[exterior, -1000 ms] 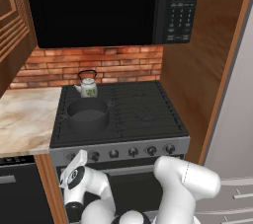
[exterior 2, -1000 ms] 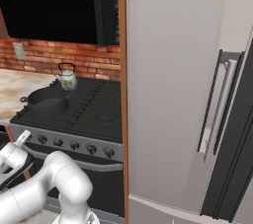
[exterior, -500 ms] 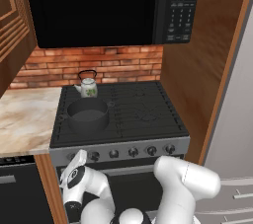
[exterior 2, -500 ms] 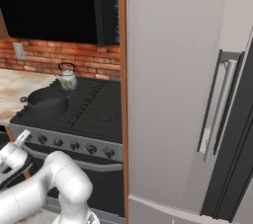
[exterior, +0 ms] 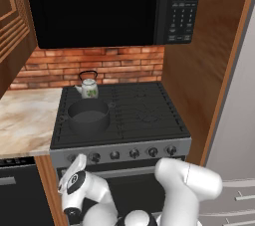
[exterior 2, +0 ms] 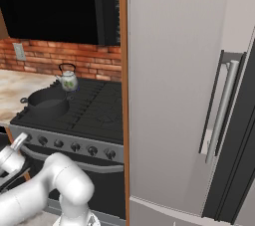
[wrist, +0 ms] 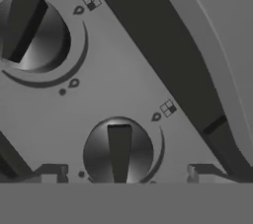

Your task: Pick the kettle from the cabinet and place it on a stove burner. Then pick the pot from the counter and place it on another stove burner. Finally, turn both burners on.

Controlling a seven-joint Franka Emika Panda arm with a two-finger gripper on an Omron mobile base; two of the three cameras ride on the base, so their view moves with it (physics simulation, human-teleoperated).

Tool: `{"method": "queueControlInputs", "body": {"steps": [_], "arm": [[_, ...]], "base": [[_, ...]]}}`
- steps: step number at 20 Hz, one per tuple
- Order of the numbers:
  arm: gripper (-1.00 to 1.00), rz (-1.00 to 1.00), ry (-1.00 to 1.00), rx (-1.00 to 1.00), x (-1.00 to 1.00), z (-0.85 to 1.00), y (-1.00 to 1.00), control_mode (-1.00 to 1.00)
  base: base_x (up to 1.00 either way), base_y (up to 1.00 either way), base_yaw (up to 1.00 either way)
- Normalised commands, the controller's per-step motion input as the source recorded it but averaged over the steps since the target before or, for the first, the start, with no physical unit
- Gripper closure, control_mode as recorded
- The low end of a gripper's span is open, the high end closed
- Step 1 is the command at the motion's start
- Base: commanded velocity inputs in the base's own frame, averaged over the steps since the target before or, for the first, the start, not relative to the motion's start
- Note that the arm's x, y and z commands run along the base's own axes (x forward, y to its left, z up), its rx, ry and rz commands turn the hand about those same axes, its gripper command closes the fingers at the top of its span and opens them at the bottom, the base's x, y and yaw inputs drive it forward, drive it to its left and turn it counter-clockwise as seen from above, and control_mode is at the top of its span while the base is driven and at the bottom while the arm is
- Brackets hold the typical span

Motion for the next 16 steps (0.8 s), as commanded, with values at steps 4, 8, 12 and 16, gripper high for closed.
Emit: {"method": "queueControlInputs", "body": {"steps": [4,8,12,16], "arm": [[-1.0,0.0,0.0,0.0,-0.5,0.0,0.2,-1.0],[-1.0,0.0,0.0,0.0,-0.53,0.0,0.23,-1.0],[-1.0,0.0,-0.01,0.0,-0.6,0.0,0.23,-1.0],[-1.0,0.0,-0.03,0.0,-0.63,0.0,0.23,-1.0]], "base": [[0.0,0.0,0.0],[0.0,0.0,0.0],[0.0,0.0,0.0],[0.0,0.0,0.0]]}}
